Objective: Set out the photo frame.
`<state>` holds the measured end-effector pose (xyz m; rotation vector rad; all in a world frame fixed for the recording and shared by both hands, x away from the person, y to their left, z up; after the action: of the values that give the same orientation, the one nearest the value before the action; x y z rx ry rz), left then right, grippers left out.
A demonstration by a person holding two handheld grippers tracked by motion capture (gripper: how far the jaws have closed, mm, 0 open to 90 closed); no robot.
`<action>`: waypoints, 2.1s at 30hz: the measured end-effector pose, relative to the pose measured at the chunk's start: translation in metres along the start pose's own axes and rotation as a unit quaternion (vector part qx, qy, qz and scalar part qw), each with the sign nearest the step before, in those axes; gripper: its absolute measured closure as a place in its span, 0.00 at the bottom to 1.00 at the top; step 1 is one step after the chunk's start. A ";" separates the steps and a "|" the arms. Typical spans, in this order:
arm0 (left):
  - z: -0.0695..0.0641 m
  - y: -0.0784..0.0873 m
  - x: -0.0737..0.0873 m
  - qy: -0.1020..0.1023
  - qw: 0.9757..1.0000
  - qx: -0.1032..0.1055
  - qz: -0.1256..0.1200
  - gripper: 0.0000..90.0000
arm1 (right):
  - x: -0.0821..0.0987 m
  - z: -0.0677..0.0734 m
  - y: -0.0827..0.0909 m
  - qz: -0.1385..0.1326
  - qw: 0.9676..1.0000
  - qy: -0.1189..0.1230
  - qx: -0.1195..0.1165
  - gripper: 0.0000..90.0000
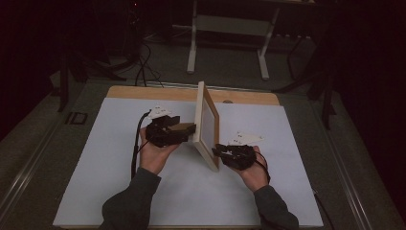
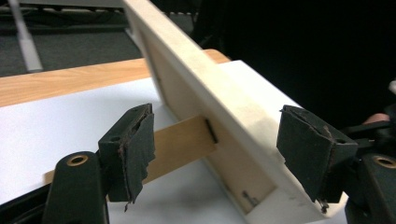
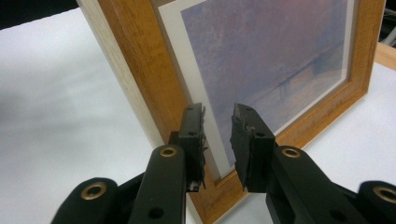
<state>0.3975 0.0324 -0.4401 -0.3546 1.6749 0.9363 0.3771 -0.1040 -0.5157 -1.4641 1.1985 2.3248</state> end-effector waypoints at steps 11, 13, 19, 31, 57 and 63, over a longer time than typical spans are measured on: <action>-0.026 -0.008 0.001 -0.013 0.999 0.028 0.008 0.31 | 0.002 -0.001 0.000 0.000 1.000 -0.004 0.001 0.81; -0.029 -0.010 0.002 -0.017 0.999 0.026 0.010 0.31 | 0.003 -0.002 0.001 0.002 1.000 -0.003 0.002 0.81; -0.036 -0.017 0.011 -0.024 0.999 0.025 0.027 0.30 | 0.004 -0.003 0.002 0.001 1.000 -0.007 0.004 0.80; -0.041 -0.026 0.019 -0.035 0.998 0.011 0.042 0.39 | 0.008 -0.010 0.004 0.003 1.000 -0.010 0.010 0.80; -0.044 -0.030 0.023 -0.024 0.999 -0.008 0.042 0.50 | 0.012 -0.014 0.006 0.006 1.000 -0.011 0.013 0.80; -0.044 -0.029 0.023 -0.021 0.999 -0.007 0.043 0.51 | 0.012 -0.015 0.007 0.005 1.000 -0.013 0.013 0.80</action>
<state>0.3797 -0.0130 -0.4701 -0.2719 1.6571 1.0118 0.3779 -0.1217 -0.5246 -1.4187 1.2285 2.3172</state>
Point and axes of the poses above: each handheld gripper's, and its own axes: y roughly backward along the jaws, x roughly out of its underside, z roughly to its left, the point moved 10 cm from there along -y, roughly forward along the jaws, and after that the axes turned 13 degrees about -y, right-handed, at the moved point
